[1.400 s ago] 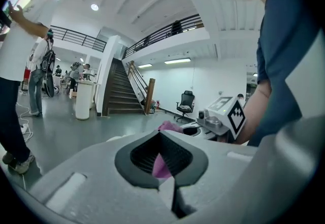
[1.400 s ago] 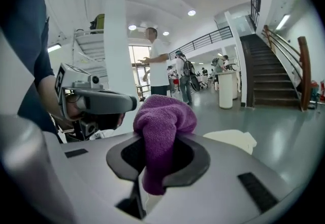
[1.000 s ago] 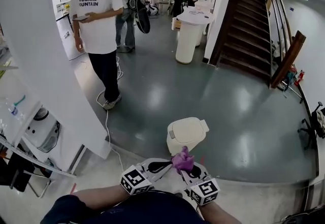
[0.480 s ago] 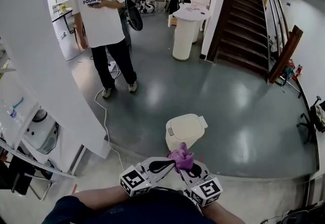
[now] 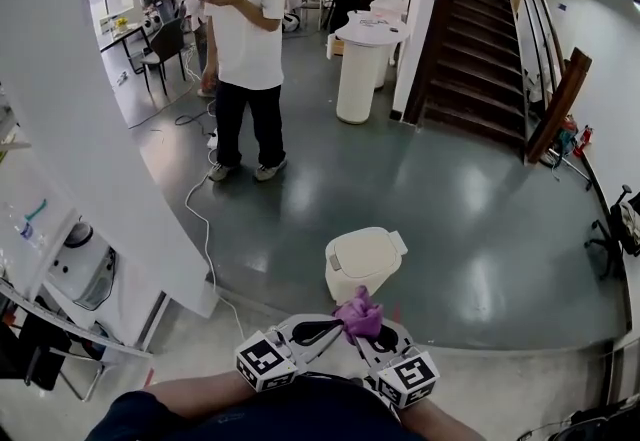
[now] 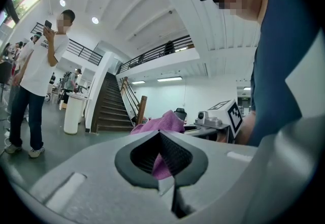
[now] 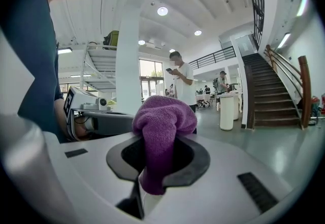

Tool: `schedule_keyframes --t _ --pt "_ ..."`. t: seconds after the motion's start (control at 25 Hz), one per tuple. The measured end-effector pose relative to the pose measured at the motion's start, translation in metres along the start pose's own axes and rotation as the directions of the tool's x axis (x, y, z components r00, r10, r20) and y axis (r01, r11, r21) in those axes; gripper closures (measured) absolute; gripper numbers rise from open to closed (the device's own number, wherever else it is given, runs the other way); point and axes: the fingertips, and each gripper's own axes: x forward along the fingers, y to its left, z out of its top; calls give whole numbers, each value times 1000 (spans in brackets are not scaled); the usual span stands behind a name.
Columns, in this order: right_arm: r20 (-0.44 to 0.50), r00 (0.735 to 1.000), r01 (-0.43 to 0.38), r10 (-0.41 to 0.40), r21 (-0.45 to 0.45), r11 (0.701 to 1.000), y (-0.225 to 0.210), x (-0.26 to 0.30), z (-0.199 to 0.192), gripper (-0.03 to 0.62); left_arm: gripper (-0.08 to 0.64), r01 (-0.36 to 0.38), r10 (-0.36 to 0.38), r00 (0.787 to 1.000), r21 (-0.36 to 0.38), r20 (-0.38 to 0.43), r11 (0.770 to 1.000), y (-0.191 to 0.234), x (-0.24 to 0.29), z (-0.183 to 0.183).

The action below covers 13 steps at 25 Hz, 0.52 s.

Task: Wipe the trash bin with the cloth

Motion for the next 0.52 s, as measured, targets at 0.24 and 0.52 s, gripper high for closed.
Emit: schedule_keyframes --t 0.24,0.52 --pt "-7 1000 -3 4 14 1000 0 -3 -3 515 572 5 -5 1000 14 -5 1000 -3 1 1" --pt "-7 1000 1 -1 14 1000 1 -7 -3 515 572 5 -5 1000 14 -13 1000 -7 -1 0"
